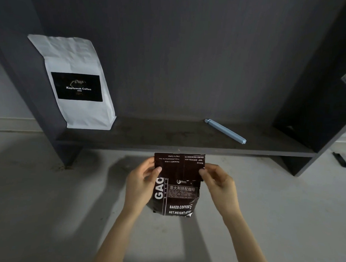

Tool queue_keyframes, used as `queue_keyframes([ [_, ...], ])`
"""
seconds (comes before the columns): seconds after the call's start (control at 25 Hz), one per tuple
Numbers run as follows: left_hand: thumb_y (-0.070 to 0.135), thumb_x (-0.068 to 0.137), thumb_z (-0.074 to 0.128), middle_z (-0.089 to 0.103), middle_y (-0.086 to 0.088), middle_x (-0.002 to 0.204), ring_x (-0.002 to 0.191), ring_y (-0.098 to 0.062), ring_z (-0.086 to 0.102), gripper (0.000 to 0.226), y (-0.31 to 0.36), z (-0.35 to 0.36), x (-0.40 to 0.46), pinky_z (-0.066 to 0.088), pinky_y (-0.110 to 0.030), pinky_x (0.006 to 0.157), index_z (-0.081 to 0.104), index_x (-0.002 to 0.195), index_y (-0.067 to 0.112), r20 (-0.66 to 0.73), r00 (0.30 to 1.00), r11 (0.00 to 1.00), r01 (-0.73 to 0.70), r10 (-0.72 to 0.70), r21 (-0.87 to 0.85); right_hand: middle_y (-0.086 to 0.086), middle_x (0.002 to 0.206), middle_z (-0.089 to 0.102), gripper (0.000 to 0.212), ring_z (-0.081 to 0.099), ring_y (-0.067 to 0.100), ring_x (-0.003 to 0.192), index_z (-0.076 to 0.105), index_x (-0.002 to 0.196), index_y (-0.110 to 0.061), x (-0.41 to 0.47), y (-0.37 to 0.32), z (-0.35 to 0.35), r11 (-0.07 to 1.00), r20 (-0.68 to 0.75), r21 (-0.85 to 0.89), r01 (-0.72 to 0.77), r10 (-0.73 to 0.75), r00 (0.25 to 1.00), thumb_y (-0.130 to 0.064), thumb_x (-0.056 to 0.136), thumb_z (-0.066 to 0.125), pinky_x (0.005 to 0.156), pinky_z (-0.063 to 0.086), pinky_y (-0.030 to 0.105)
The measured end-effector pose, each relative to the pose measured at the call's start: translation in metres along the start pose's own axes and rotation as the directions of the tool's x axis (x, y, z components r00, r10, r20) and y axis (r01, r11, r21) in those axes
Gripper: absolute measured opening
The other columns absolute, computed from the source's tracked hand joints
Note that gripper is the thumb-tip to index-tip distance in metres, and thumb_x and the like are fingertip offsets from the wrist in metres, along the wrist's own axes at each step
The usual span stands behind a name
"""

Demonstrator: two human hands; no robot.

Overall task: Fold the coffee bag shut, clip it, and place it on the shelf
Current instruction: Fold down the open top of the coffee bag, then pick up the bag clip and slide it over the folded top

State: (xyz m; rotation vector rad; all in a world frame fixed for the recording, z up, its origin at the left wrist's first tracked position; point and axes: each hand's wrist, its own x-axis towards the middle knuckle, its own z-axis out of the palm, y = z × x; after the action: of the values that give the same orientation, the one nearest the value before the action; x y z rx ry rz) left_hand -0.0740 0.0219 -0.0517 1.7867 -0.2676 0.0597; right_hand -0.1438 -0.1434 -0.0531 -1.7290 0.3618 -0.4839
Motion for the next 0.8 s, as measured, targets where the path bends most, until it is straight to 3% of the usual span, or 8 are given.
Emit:
queue_keyframes([
  [0.08,0.002,0.081,0.057,0.059,0.003,0.102,0.086,-0.003,0.059,0.031,-0.001,-0.002,0.004,0.039,0.006,0.068,0.057,0.111,0.005,0.033,0.999,1.0,0.003,-0.002,-0.011,-0.005,0.083,0.069,0.019,0.064,0.007,0.08,0.06,0.086,-0.036,0.016,-0.006,-0.011,0.996,-0.022,-0.061,0.064,-0.065,0.998,-0.019,0.088,0.051,0.071,0.047,0.019],
  [0.2,0.002,0.081,0.057,0.058,0.009,0.103,0.073,0.02,0.057,0.032,-0.005,-0.002,0.009,0.04,0.006,0.068,0.057,0.112,0.006,0.052,0.999,1.0,-0.002,0.003,-0.027,0.005,0.092,0.068,0.017,0.061,0.018,0.083,0.063,0.098,-0.021,0.057,-0.019,-0.036,0.948,-0.175,-0.309,0.074,-0.133,0.976,-0.02,0.088,0.05,0.071,0.043,0.024],
  [0.32,0.004,0.081,0.057,0.064,0.017,0.091,0.074,0.02,0.057,0.029,-0.008,-0.001,0.012,0.043,0.002,0.07,0.061,0.108,0.012,0.055,0.998,1.0,-0.005,0.006,-0.008,0.017,0.108,0.062,0.023,0.057,0.031,0.099,0.06,0.108,-0.01,0.096,-0.02,-0.054,0.839,-0.189,-0.54,0.057,-0.187,0.964,-0.015,0.087,0.051,0.086,0.044,0.037],
  [0.44,0.004,0.081,0.056,0.066,0.032,0.073,0.075,0.018,0.059,0.031,-0.005,-0.002,0.013,0.043,0.001,0.069,0.062,0.094,0.031,0.075,0.997,1.0,0.01,-0.009,-0.014,0.022,0.121,0.053,0.033,0.047,0.04,0.113,0.052,0.119,-0.011,0.123,-0.012,-0.063,0.694,-0.127,-0.72,0.009,-0.144,0.981,-0.016,0.087,0.053,0.094,0.039,0.048],
  [0.52,0.004,0.081,0.056,0.066,0.028,0.075,0.074,0.018,0.059,0.03,-0.005,-0.001,0.014,0.043,0.002,0.068,0.06,0.094,0.031,0.076,0.997,0.999,0.02,-0.017,-0.03,0.022,0.125,0.05,0.037,0.045,0.041,0.115,0.049,0.123,-0.012,0.133,-0.006,-0.065,0.634,-0.105,-0.773,-0.025,-0.089,0.99,-0.017,0.086,0.052,0.096,0.037,0.051],
  [0.64,0.004,0.081,0.056,0.063,0.022,0.085,0.075,0.017,0.059,0.026,-0.006,0.0,0.014,0.043,0.002,0.069,0.06,0.1,0.021,0.074,0.997,0.999,0.023,-0.02,-0.039,0.023,0.121,0.052,0.036,0.048,0.042,0.11,0.049,0.122,-0.011,0.137,0.005,-0.065,0.644,-0.105,-0.763,-0.057,-0.037,0.994,-0.015,0.086,0.052,0.095,0.039,0.051],
  [0.8,0.006,0.081,0.056,0.07,0.027,0.074,0.08,0.011,0.062,0.029,-0.011,0.001,0.013,0.046,-0.003,0.073,0.062,0.096,0.029,0.058,0.998,0.997,0.038,-0.034,-0.064,0.022,0.119,0.052,0.032,0.046,0.04,0.109,0.053,0.119,-0.01,0.138,0.009,-0.064,0.617,-0.113,-0.785,-0.06,-0.047,0.992,-0.014,0.087,0.049,0.095,0.037,0.051],
])
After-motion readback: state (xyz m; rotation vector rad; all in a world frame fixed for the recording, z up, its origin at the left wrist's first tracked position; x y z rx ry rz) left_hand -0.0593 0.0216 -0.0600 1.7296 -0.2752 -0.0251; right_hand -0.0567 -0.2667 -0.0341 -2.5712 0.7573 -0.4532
